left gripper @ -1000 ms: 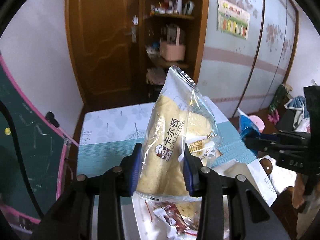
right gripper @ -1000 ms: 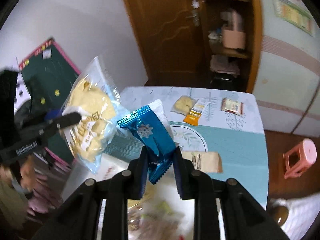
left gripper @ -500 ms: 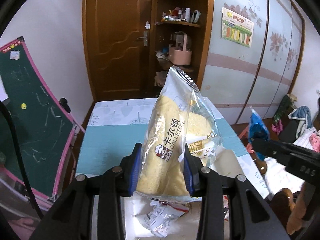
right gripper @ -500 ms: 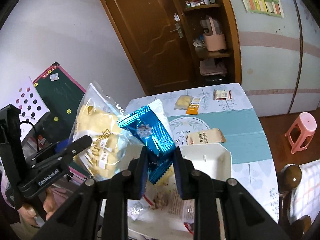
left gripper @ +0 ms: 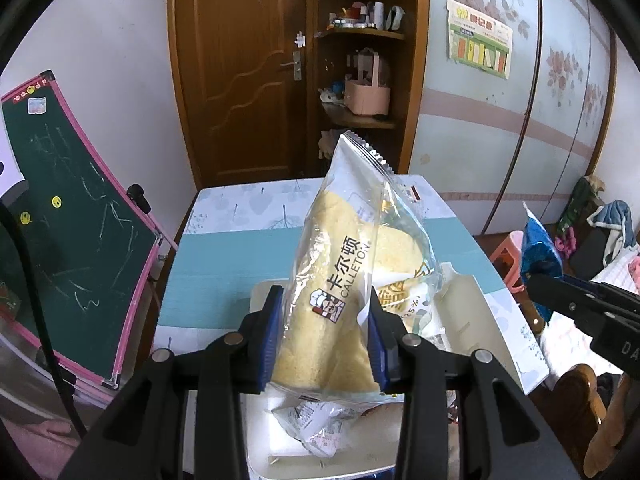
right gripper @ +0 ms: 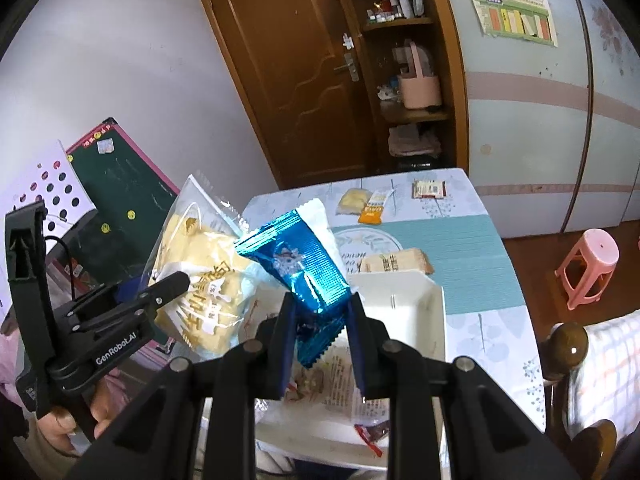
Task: Organize snacks
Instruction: 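Carry the bread bag and blue wrapper into the white tray and release both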
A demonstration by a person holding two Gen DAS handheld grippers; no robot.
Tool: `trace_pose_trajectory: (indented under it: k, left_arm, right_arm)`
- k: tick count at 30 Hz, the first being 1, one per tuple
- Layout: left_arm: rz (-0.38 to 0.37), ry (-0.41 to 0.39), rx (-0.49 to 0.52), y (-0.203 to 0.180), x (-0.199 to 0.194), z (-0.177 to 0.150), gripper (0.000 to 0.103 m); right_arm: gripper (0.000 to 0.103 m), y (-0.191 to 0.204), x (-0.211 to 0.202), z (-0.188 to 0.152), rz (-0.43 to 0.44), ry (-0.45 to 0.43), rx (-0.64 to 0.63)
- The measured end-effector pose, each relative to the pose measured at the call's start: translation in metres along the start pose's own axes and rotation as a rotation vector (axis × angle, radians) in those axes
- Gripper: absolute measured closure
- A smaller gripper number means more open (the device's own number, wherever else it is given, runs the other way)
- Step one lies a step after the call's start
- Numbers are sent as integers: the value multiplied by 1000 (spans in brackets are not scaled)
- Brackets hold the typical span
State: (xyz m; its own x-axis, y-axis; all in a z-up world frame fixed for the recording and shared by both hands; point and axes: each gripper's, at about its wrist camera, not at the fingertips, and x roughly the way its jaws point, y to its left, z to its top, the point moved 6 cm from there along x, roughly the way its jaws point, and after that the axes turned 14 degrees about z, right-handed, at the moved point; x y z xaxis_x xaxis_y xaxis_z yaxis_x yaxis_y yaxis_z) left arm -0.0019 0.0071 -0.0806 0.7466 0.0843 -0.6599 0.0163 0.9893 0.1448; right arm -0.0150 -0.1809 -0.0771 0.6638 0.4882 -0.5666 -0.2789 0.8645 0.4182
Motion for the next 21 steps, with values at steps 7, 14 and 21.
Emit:
trace_pose_trajectory:
  k: [7,14,21]
  left_arm:
    - [-2,26,39,-10,4,-11,65]
    - [-18,6,3,-11,3,-12,9]
    - [52,-71,70,-17,-4,-10,9]
  right_arm:
    - [75,-8,15,-9,-17,45,24]
    - [44,-16,34,-8,-54,58,45]
    - [44,-13,40,-17,-50,94,35]
